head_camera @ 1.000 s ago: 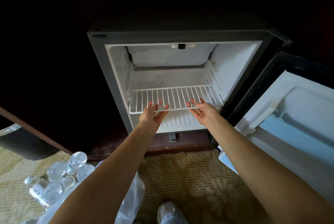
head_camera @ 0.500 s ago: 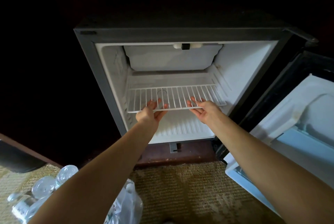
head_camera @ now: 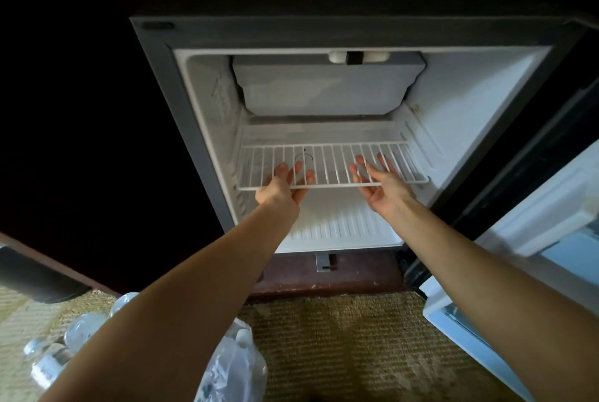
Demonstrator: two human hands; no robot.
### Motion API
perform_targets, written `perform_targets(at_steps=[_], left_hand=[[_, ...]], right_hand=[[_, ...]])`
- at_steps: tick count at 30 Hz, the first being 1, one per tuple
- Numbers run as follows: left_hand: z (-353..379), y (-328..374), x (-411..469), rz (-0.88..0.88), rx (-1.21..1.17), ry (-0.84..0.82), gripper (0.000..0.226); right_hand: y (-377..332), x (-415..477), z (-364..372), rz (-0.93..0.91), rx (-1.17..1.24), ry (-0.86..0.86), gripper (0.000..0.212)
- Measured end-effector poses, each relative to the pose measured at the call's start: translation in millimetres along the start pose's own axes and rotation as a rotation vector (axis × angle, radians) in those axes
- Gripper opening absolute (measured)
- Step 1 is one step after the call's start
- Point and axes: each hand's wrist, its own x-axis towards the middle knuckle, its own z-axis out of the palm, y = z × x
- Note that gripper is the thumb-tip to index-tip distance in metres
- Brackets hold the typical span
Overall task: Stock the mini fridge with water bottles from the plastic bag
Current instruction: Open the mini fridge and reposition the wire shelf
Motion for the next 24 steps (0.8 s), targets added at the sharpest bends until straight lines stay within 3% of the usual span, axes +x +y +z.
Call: perform_targets(at_steps=[8, 14, 24], left_hand=[[3.9, 1.7, 11.3, -0.053, -0.117, -0.023, 0.019], [10.8, 12.4, 33.1, -0.044, 0.026, -0.108, 0.012], [14.4, 7.6, 47.3, -0.055, -0.035, -0.121, 0.007]], right_hand=[[4.7, 15.8, 5.4, -0.071, 0.007, 0.038, 0.044], [9.5, 29.6, 12.0, -0.101, 0.068, 0.048, 0.044], [6.2, 36.4, 14.6, -0.121, 0.06, 0.009, 0.033]])
